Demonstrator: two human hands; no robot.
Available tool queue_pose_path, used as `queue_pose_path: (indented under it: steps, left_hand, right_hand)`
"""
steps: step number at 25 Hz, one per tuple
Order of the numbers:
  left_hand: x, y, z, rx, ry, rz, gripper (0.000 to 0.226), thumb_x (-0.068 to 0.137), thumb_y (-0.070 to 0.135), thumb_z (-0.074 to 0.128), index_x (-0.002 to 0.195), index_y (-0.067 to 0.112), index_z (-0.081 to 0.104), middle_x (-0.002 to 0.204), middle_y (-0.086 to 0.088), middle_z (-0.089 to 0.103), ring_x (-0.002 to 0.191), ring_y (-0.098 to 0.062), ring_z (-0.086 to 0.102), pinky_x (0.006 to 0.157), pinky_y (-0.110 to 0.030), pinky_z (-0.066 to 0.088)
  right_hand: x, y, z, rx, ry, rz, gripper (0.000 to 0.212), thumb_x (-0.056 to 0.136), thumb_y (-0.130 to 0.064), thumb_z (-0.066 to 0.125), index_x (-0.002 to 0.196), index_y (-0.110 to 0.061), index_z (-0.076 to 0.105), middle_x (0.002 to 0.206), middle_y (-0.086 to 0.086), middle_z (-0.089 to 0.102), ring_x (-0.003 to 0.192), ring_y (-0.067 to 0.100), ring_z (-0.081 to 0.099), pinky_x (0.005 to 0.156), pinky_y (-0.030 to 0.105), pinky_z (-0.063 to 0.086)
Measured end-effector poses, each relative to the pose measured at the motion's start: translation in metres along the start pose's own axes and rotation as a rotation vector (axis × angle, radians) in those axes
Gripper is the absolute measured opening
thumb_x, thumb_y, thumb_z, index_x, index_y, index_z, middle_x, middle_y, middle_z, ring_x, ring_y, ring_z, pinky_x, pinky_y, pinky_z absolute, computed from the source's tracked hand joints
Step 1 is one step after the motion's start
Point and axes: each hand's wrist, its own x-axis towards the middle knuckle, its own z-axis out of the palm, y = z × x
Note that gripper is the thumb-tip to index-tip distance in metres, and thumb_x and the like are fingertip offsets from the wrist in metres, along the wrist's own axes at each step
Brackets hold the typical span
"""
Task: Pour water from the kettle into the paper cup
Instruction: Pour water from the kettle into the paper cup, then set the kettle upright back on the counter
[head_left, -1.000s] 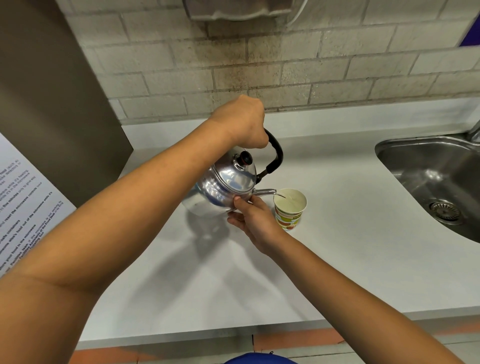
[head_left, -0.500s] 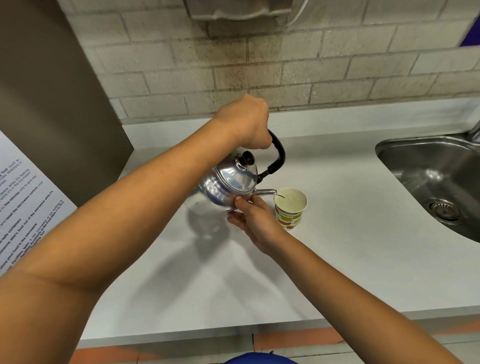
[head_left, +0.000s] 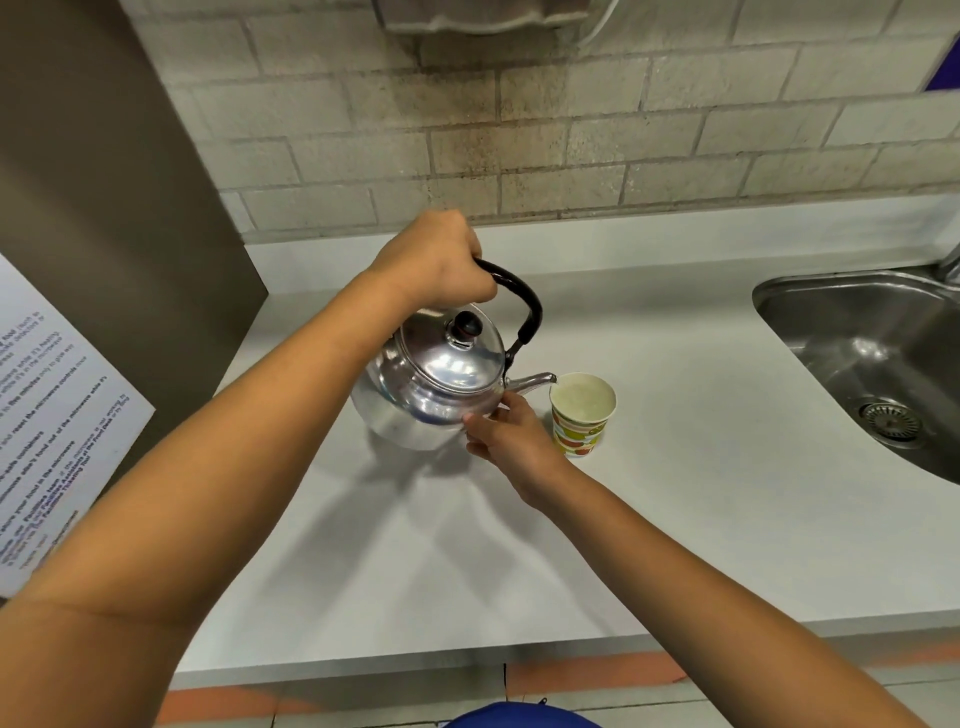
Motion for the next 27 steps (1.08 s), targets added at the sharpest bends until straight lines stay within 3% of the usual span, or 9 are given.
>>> queue_pose_path:
  steps: [4, 6, 12, 16, 20, 23, 27]
  left_hand:
    - [-0.005, -0.025, 0.004, -0.15, 0.029, -0.064, 0.021, 0.064, 0.015, 0.063, 0.045, 0.014, 0.055, 0.047, -0.002, 0.042, 0.046, -0.017, 0.038, 0.046, -0.021, 0.03]
    - [-0.008, -0.038, 0.007, -0.211, 0.044, -0.099, 0.027, 0.064, 0.015, 0.065, 0.041, 0.018, 0.051, 0.045, 0.0, 0.04, 0.045, -0.014, 0.037, 0.046, -0.021, 0.029]
    - [-0.017, -0.067, 0.024, -0.308, 0.078, -0.198, 0.031, 0.063, 0.012, 0.067, 0.038, 0.017, 0.049, 0.042, -0.001, 0.036, 0.043, -0.014, 0.035, 0.044, -0.02, 0.027]
    - [-0.022, -0.083, 0.032, -0.375, 0.085, -0.25, 0.029, 0.064, 0.011, 0.068, 0.041, 0.017, 0.051, 0.041, 0.001, 0.038, 0.043, -0.013, 0.036, 0.044, -0.019, 0.027]
    - [-0.026, -0.094, 0.034, -0.454, 0.097, -0.272, 0.034, 0.063, 0.008, 0.068, 0.037, 0.018, 0.049, 0.026, 0.009, 0.034, 0.035, -0.009, 0.033, 0.042, -0.019, 0.026]
    - [-0.028, -0.099, 0.034, -0.484, 0.09, -0.27, 0.035, 0.062, 0.007, 0.067, 0.036, 0.019, 0.047, 0.021, 0.011, 0.034, 0.024, -0.004, 0.033, 0.034, -0.014, 0.027]
    - [-0.031, -0.106, 0.037, -0.497, 0.078, -0.276, 0.033, 0.061, 0.006, 0.067, 0.037, 0.02, 0.05, 0.021, 0.012, 0.036, 0.024, -0.003, 0.034, 0.03, -0.011, 0.028]
  right_hand:
    - [-0.002, 0.0, 0.004, -0.161, 0.062, -0.049, 0.053, 0.081, -0.017, 0.06, 0.127, -0.012, 0.037, 0.099, -0.011, 0.052, 0.101, 0.016, 0.055, 0.091, 0.032, 0.047]
    - [-0.001, 0.001, 0.006, -0.208, 0.065, -0.058, 0.054, 0.081, -0.016, 0.06, 0.128, -0.012, 0.035, 0.107, -0.005, 0.049, 0.106, 0.019, 0.054, 0.089, 0.031, 0.046]
    - [0.001, 0.008, 0.01, -0.357, 0.042, -0.092, 0.054, 0.08, -0.016, 0.061, 0.128, -0.01, 0.037, 0.101, -0.007, 0.046, 0.086, 0.003, 0.047, 0.067, 0.008, 0.038]
    - [0.002, 0.013, 0.012, -0.577, 0.17, -0.242, 0.053, 0.079, -0.019, 0.061, 0.125, -0.007, 0.039, 0.122, 0.011, 0.045, 0.109, 0.023, 0.05, 0.084, 0.021, 0.039]
    - [0.006, -0.01, 0.016, -0.737, 0.315, -0.544, 0.052, 0.083, -0.02, 0.052, 0.132, -0.01, 0.035, 0.129, 0.014, 0.04, 0.116, 0.03, 0.046, 0.097, 0.038, 0.042]
    - [0.021, -0.032, 0.021, -0.799, 0.253, -0.597, 0.05, 0.087, -0.021, 0.047, 0.135, -0.013, 0.035, 0.135, 0.013, 0.04, 0.123, 0.028, 0.041, 0.102, 0.036, 0.037]
    - [0.036, -0.042, 0.027, -0.776, 0.139, -0.614, 0.038, 0.09, -0.015, 0.043, 0.127, -0.01, 0.048, 0.124, 0.014, 0.055, 0.112, 0.026, 0.052, 0.095, 0.026, 0.039]
